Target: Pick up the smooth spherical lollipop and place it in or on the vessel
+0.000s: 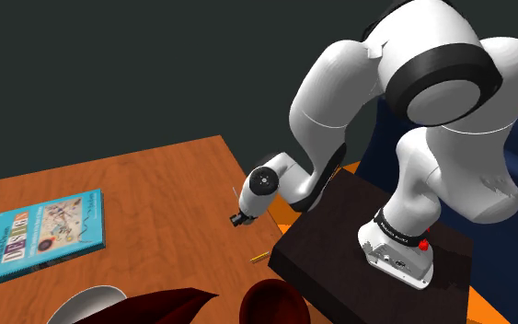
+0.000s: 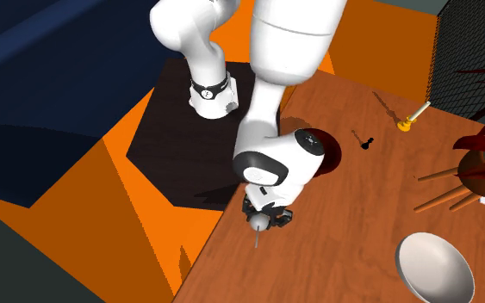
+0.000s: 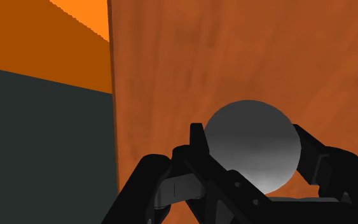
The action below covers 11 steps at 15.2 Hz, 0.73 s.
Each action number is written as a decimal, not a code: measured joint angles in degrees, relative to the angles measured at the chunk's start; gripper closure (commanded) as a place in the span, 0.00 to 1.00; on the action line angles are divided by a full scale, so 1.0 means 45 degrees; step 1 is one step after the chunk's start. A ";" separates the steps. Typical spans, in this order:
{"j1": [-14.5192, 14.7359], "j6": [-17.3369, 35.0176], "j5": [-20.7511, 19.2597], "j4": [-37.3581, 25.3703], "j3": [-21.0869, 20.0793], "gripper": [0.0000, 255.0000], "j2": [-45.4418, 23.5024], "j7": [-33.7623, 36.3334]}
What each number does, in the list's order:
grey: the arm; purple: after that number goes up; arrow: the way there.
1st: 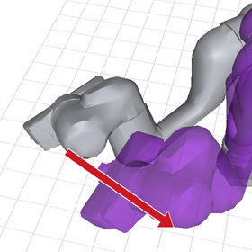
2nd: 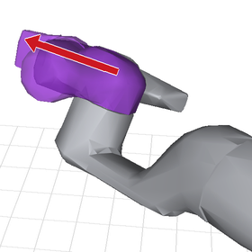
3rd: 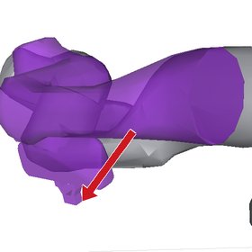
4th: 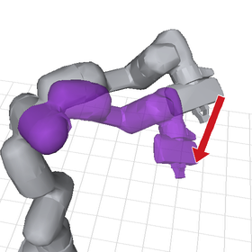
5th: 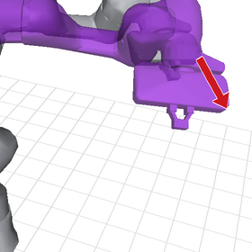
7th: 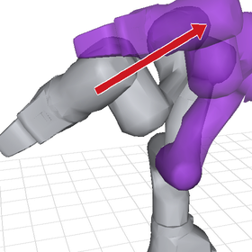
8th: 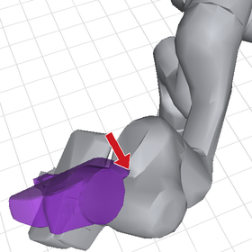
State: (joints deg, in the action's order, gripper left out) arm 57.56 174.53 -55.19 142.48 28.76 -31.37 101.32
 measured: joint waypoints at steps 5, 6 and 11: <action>-0.0340 -0.0856 0.0341 0.0520 -0.0328 1.00 0.1331 -0.0781; -0.0372 -0.1043 0.0417 0.0646 -0.0383 1.00 0.1627 -0.0922; -0.0638 -0.1873 0.0976 0.0980 -0.0733 1.00 0.2771 -0.1746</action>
State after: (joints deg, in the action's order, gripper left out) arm 54.68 166.10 -50.80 146.89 25.46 -18.89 93.46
